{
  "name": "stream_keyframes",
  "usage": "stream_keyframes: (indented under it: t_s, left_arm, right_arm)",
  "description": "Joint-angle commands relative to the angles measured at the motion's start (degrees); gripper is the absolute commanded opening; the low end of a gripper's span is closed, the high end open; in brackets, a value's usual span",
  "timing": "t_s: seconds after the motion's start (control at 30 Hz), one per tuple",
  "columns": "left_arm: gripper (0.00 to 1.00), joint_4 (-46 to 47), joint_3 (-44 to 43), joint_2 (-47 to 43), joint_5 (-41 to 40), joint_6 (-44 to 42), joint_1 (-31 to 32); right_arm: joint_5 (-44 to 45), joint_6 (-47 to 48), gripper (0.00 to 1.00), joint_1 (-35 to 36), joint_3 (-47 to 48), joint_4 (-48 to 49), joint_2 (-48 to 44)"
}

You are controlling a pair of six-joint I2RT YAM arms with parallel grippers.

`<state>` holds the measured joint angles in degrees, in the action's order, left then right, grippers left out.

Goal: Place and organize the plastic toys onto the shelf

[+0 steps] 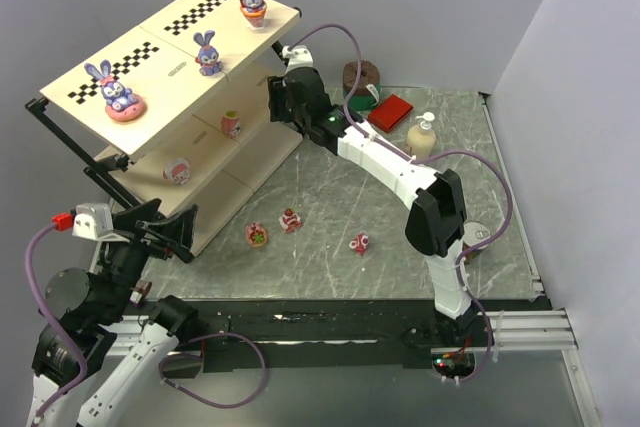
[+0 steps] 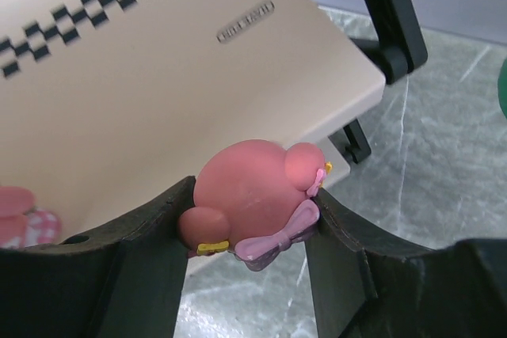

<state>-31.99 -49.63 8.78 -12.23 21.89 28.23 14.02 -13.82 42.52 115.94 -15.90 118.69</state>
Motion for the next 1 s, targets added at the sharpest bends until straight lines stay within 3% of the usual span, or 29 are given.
stream_keyframes:
  t_s: [0.0, 0.57, 0.97]
  left_arm:
    - [0.96, 1.75, -1.35, 0.81, 0.72, -0.53, 0.07]
    - [0.96, 1.93, -0.74, 0.89, 0.36, -0.62, 0.07]
    - [0.96, 1.75, -0.56, 0.37, -0.08, -0.53, 0.07]
  right_arm:
    - [0.48, -0.06, 0.00, 0.46, 2.80, 4.30, 0.31]
    - [3.03, 1.43, 0.02, 1.25, 10.01, 4.03, 6.55]
    - [6.36, 0.65, 0.15, 1.60, 16.60, -2.55, 10.07]
